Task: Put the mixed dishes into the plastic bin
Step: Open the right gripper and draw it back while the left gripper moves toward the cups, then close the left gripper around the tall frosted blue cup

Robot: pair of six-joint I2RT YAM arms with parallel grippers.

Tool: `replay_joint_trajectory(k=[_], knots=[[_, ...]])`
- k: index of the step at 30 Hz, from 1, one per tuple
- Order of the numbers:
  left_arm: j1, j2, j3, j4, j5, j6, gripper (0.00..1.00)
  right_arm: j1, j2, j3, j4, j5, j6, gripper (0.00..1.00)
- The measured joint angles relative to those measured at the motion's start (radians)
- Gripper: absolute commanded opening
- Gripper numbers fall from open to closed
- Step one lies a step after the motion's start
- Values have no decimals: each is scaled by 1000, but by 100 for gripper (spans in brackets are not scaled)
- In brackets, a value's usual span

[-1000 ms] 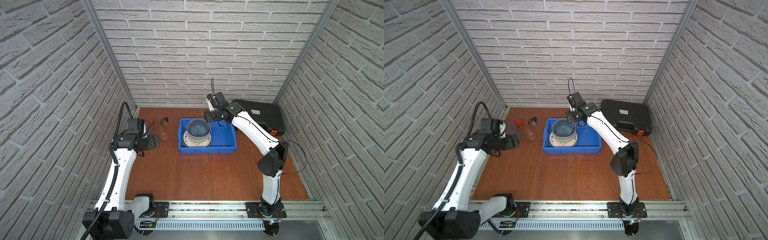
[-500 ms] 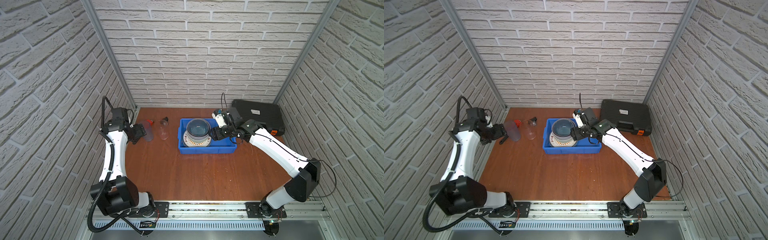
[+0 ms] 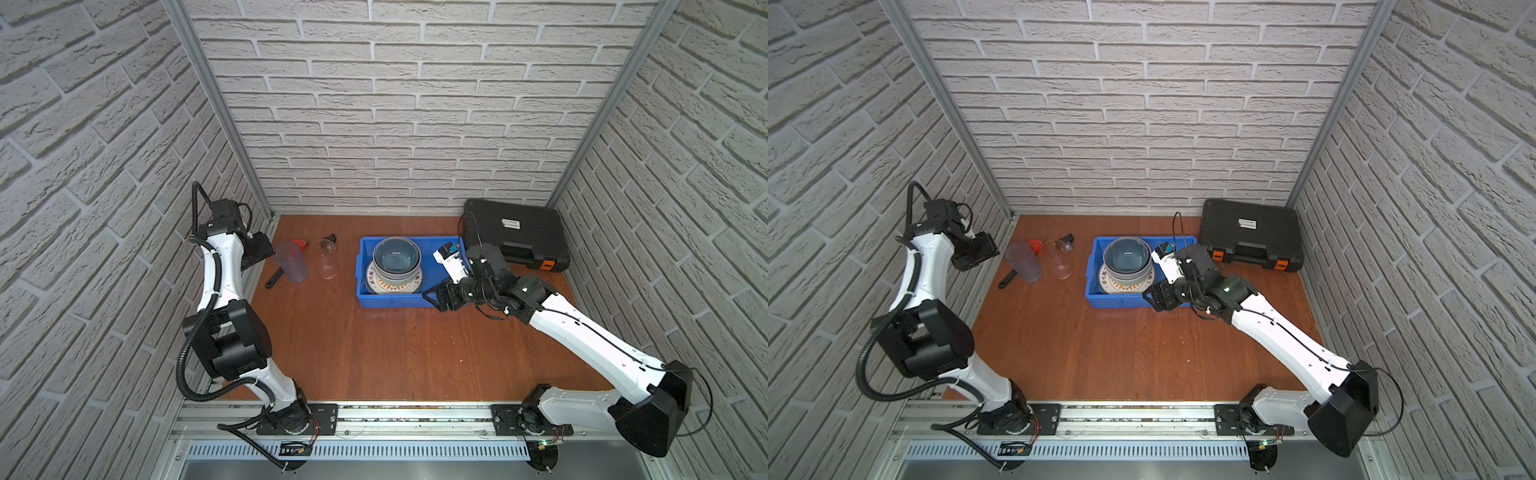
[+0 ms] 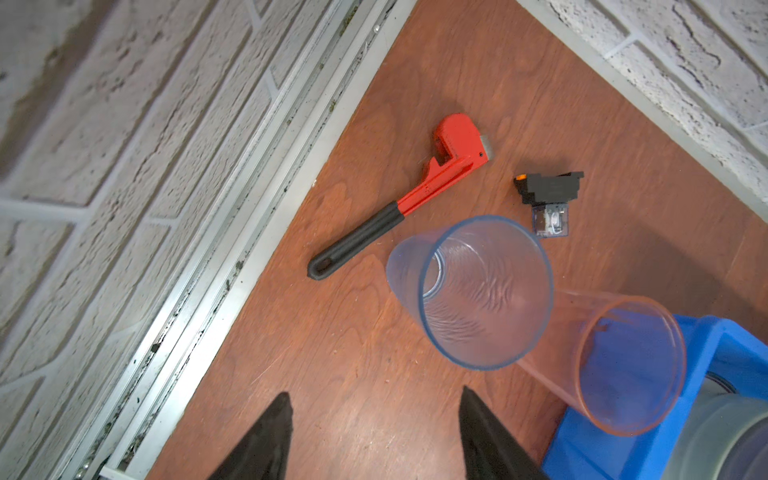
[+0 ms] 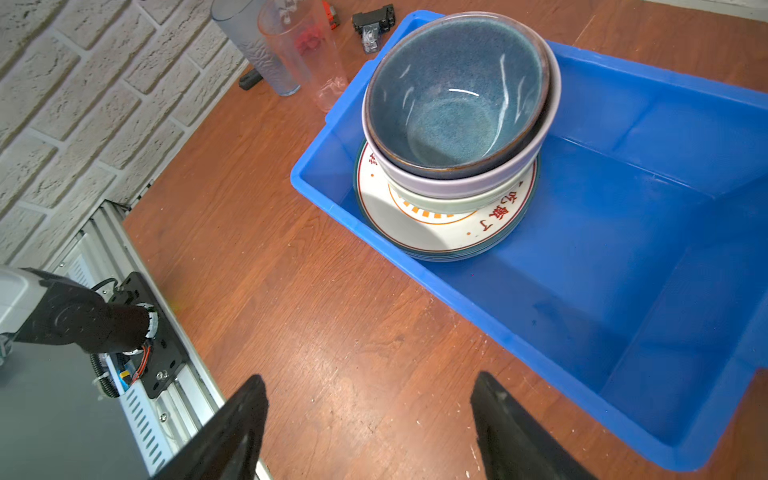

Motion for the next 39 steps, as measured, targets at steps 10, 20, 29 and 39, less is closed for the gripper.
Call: replay_joint_trajectory(k=[10, 20, 29, 39], knots=[[2, 198, 227, -32, 58, 38, 46, 20, -64, -105, 24, -2, 30, 76], [-11, 293, 262, -70, 85, 78, 41, 26, -64, -106, 26, 5, 39, 74], [-16, 295, 262, -72, 127, 92, 36, 36, -54, -106, 25, 16, 44, 73], [-35, 311, 262, -79, 131, 112, 33, 40, -44, -102, 23, 25, 58, 72]])
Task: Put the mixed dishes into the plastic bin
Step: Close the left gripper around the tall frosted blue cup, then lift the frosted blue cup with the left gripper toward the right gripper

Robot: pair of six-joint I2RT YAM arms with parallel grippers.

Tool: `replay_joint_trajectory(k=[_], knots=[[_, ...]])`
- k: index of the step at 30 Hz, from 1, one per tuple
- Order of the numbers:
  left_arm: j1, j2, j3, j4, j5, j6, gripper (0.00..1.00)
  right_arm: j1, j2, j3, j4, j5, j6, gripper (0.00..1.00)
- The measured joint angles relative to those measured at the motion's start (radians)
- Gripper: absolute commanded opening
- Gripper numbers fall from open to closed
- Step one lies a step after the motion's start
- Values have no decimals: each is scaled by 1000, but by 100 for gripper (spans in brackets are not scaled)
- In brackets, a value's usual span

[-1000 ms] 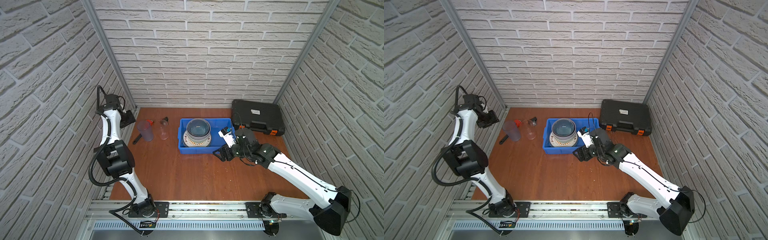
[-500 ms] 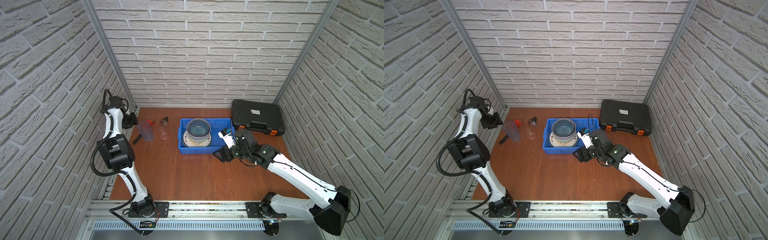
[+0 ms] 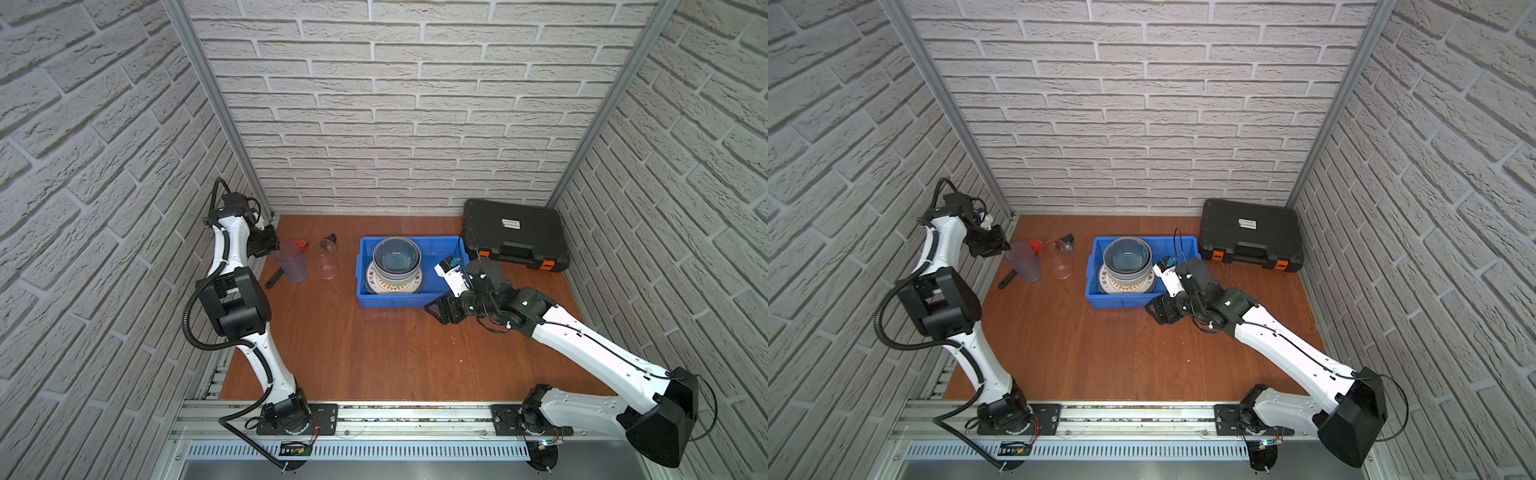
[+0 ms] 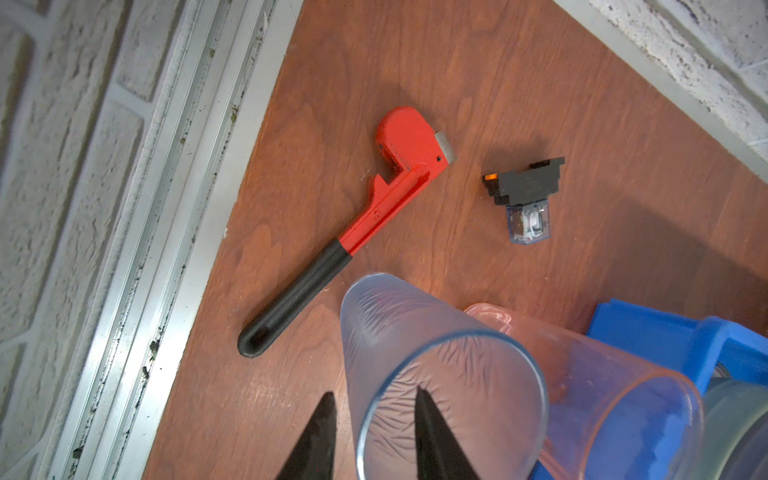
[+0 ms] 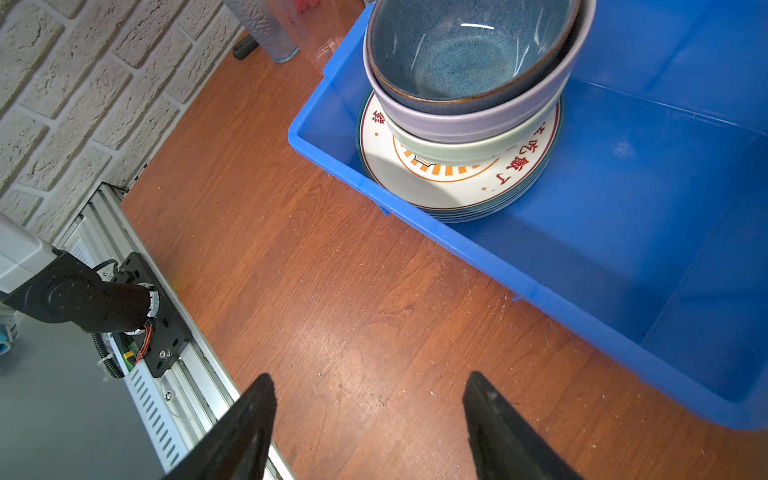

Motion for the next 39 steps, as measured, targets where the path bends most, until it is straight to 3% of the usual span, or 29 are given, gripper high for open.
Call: replay_joint_trajectory(k=[11, 22, 30, 39], knots=[[-20, 27, 0, -35, -54, 20, 23, 4, 0, 0, -6, 18, 4, 72], [-27, 39, 0, -71, -112, 19, 0, 5, 0, 0, -6, 33, 9, 71], [-27, 7, -42, -76, -126, 8, 0, 12, -15, 0, -10, 41, 16, 70], [-27, -193, -131, -98, -139, -15, 0, 42, -19, 16, -24, 43, 29, 69]])
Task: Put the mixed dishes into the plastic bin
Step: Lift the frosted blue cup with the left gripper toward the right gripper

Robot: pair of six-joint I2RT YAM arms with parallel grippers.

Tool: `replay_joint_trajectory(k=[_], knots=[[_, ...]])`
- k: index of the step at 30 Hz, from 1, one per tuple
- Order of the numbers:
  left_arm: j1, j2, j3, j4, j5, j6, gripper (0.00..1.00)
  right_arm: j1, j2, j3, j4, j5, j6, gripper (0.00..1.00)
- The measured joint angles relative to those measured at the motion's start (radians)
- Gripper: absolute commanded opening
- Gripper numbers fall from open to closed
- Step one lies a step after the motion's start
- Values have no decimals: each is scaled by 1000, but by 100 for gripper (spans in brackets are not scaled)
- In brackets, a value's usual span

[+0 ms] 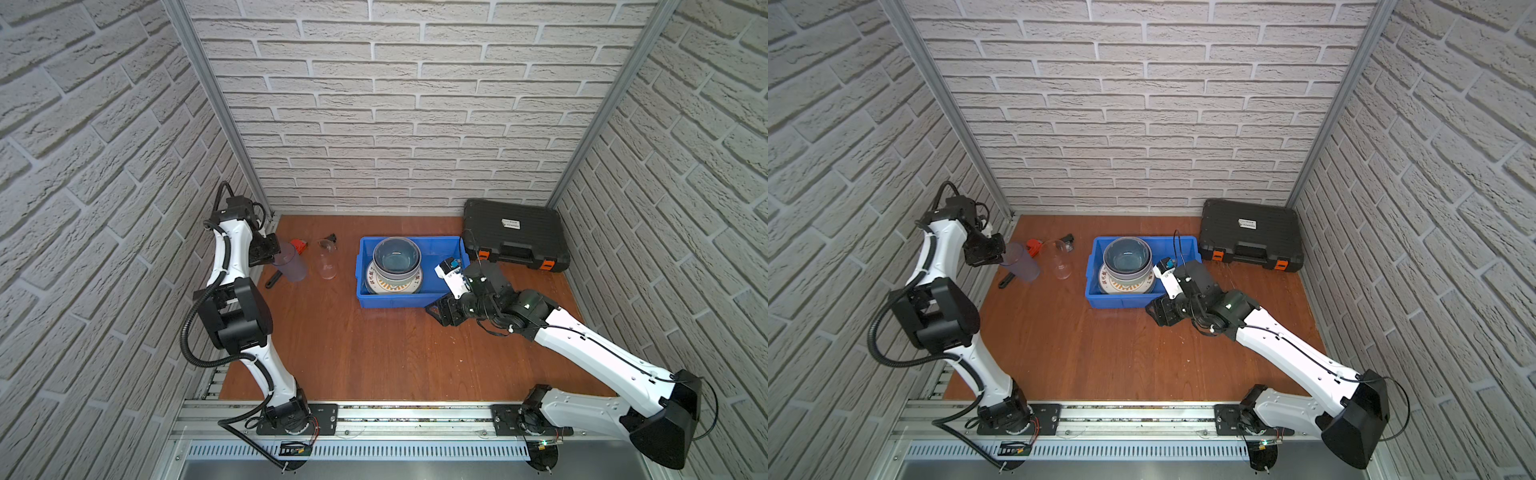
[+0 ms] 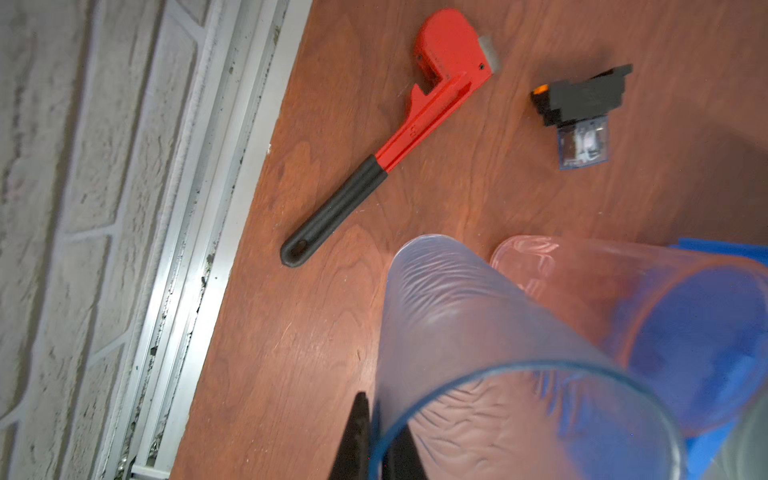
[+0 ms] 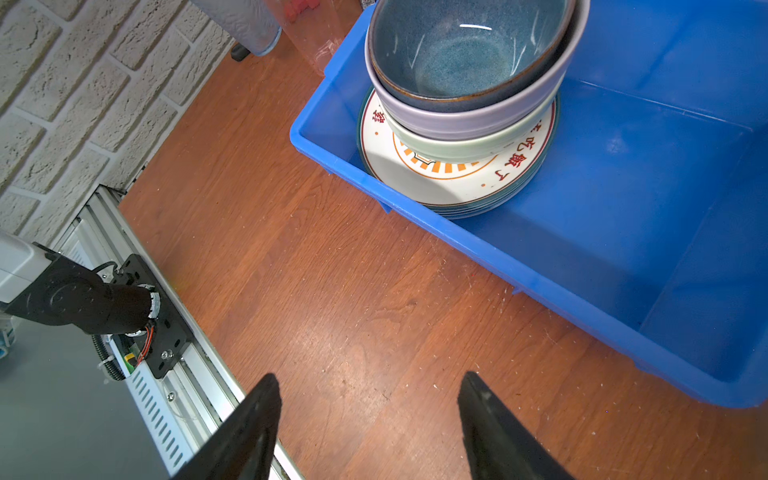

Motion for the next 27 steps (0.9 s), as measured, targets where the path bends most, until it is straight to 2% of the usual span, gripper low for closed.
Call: replay_joint_trajectory(k=[9, 17, 23, 27], knots=[[-28, -188, 3, -38, -6, -29, 0, 24, -28, 29, -38, 14, 2, 69], [-93, -283, 102, -106, -43, -29, 0, 38, -34, 51, -40, 15, 10, 67], [-201, -397, 120, -123, -65, -48, 0, 61, -47, 89, -33, 24, 26, 65], [-327, -445, 118, -120, -96, -74, 0, 86, -60, 124, -34, 46, 29, 63]])
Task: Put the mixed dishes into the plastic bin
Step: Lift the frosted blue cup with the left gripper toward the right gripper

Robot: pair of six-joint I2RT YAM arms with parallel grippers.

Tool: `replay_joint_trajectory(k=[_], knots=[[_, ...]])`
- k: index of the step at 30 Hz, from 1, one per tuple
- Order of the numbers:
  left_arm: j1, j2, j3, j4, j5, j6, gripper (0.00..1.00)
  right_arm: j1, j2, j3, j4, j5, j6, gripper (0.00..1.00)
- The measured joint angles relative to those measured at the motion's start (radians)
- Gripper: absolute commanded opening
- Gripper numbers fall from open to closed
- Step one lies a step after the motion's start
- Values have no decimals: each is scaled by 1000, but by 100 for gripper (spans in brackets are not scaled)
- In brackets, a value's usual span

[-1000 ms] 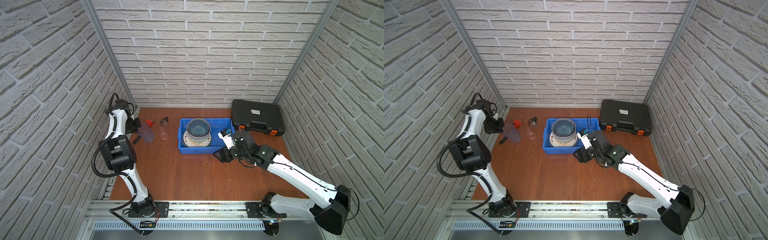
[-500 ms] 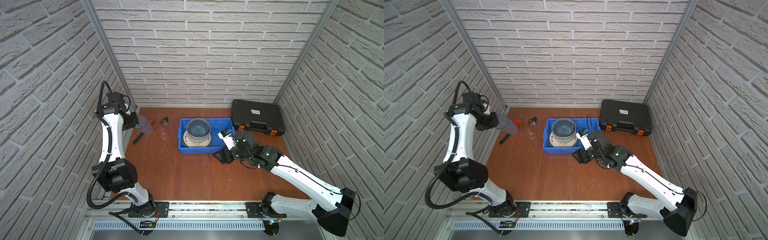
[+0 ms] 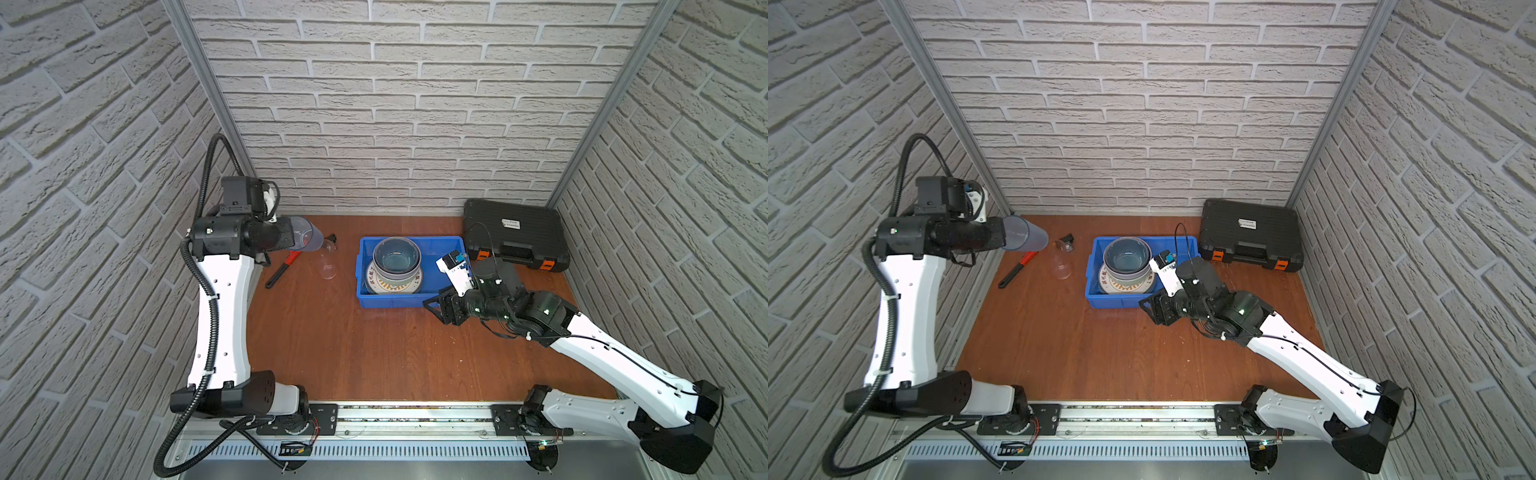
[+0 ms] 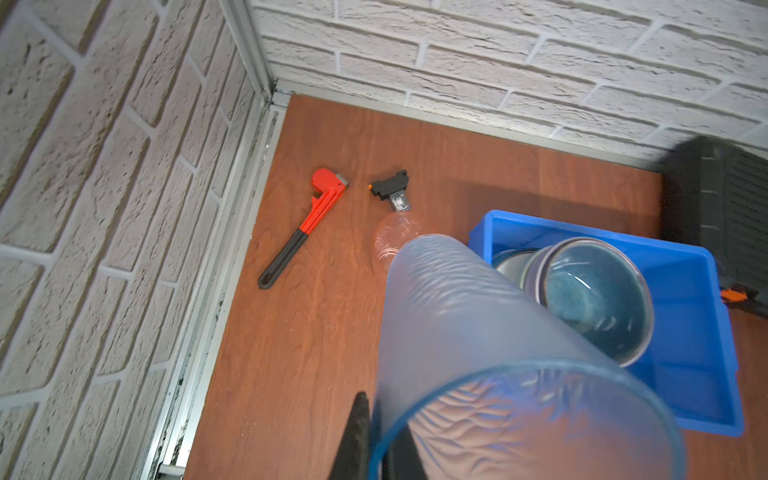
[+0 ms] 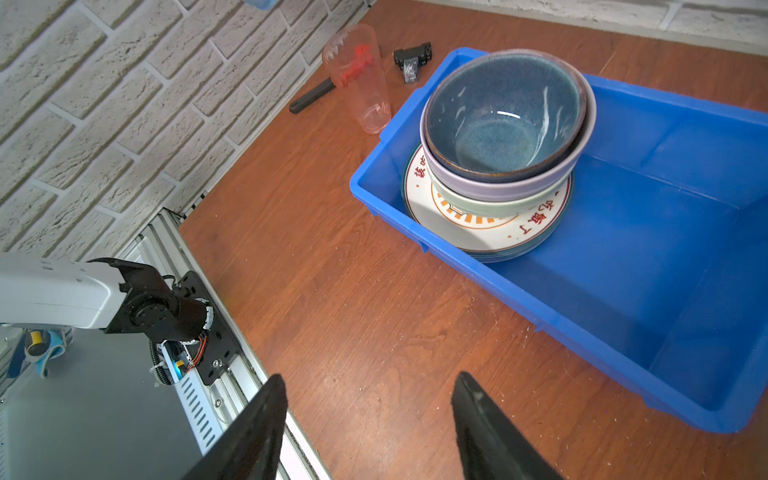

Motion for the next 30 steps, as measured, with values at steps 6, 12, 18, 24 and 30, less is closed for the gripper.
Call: replay_joint_trajectory(k=[6, 12, 18, 24, 30], knots=[[-227, -61, -80, 50, -68, -66, 0, 56, 13, 95, 3, 41, -1, 59], [-429, -85, -198, 140, -167, -139, 0, 121, 65, 179, 26, 93, -4, 55], [-634, -84, -267, 226, -294, -190, 0, 166, 137, 248, 56, 159, -2, 50], [-780, -80, -312, 319, -423, -227, 0, 175, 168, 257, 96, 223, 29, 40], [-867, -77, -363, 378, -528, -243, 0, 175, 172, 254, 135, 286, 61, 32]])
